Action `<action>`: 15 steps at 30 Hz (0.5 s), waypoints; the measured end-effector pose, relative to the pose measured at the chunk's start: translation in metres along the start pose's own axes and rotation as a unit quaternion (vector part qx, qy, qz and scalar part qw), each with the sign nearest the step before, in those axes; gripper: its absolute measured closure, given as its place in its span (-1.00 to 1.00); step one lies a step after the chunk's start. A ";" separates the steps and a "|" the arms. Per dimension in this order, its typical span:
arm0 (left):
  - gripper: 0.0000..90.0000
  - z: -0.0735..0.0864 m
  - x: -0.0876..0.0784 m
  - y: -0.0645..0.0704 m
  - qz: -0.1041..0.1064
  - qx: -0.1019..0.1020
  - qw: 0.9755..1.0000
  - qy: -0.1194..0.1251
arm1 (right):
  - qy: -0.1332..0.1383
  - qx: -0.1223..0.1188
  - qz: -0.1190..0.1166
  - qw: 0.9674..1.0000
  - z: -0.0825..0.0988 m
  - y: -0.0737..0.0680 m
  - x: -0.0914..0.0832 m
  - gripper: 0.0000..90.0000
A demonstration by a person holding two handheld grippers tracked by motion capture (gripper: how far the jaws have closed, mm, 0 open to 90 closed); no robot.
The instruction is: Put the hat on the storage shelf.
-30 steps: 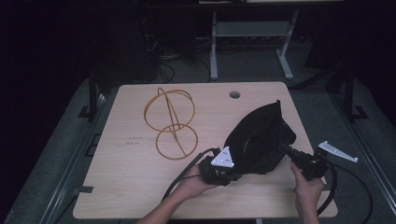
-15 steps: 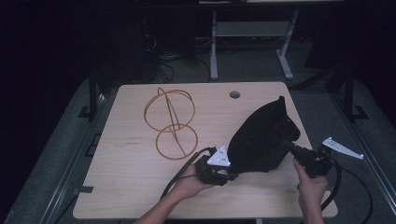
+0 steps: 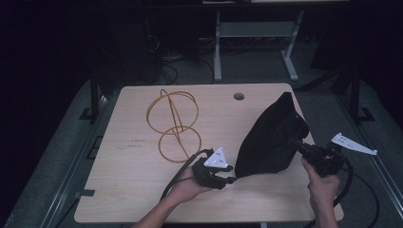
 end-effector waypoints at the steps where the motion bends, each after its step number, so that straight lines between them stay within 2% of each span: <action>1: 0.29 0.001 -0.002 0.000 0.000 0.002 1.000 -0.002 | -0.001 -0.004 0.000 1.000 -0.002 -0.001 -0.001 0.96; 15: 0.14 0.017 -0.018 0.003 -0.002 -0.013 1.000 -0.007 | -0.024 -0.053 0.009 0.998 -0.024 -0.020 0.001 0.97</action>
Point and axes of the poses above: each handheld gripper's, and its own axes: x roughly forward along the jaws, z roughly out of its underside, y roughly to its right, the point moved 7 cm from there along x, roughly forward along the jaws, and after that the axes turned 12 degrees about x, right-handed, at the moved point
